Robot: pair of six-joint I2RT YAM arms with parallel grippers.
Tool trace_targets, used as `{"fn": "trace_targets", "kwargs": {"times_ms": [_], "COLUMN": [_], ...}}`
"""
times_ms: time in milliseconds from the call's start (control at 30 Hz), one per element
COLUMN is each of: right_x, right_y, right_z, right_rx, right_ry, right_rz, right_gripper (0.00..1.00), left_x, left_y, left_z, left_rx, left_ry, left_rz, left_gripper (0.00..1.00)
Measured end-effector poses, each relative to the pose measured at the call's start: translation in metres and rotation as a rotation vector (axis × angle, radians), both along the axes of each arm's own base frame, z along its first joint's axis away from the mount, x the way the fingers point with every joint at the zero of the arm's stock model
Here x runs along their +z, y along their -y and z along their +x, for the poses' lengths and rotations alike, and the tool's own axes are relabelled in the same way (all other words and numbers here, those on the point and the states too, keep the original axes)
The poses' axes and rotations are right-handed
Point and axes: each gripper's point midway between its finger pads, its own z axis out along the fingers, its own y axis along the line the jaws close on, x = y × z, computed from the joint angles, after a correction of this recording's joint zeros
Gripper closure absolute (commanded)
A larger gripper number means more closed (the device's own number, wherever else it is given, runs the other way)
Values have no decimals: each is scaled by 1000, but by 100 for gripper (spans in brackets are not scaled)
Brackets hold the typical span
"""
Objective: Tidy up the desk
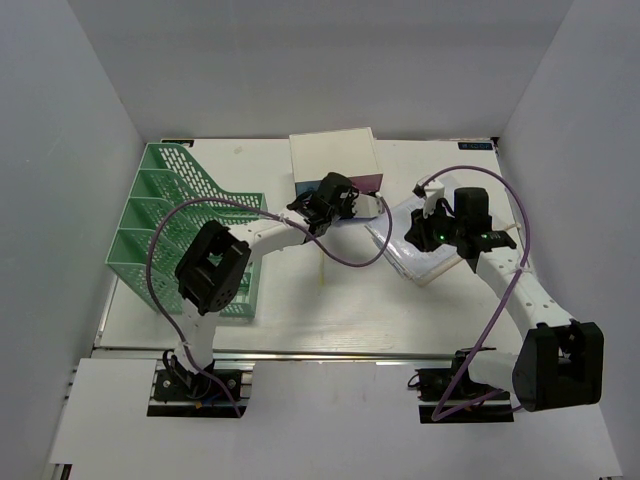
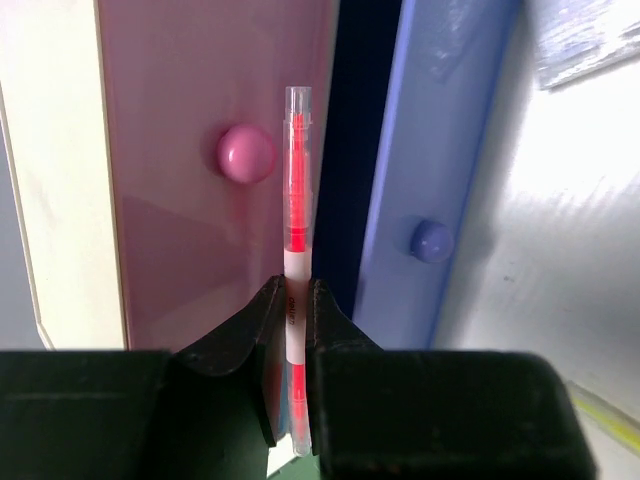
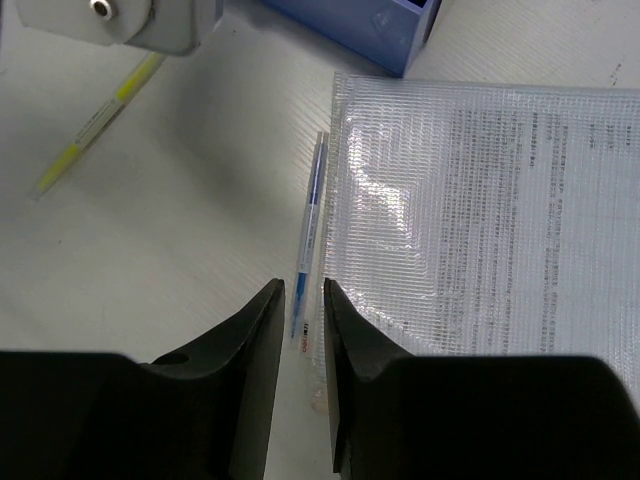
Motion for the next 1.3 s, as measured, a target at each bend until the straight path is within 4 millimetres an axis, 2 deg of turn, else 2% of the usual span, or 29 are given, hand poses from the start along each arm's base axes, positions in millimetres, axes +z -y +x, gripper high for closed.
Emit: {"fn": "trace_targets", "kwargs": {"times_ms": [267,767,1300], "right_x": [0,0,0], "right_y": [0,0,0], "right_z": [0,0,0], "right_rx": [0,0,2], "right_ry": [1,1,3], "right_rz": [0,0,-2], "right_gripper": [71,71,71], "left_x": [-4,-3,-12], "left_y": [-4,0,-6], "left_z": [12,15,15], "left_rx": [18,-20,-20], "left_ry": [18,43,48], "left_rz": [-17,-24,-18], "left_gripper": [100,96,77]}}
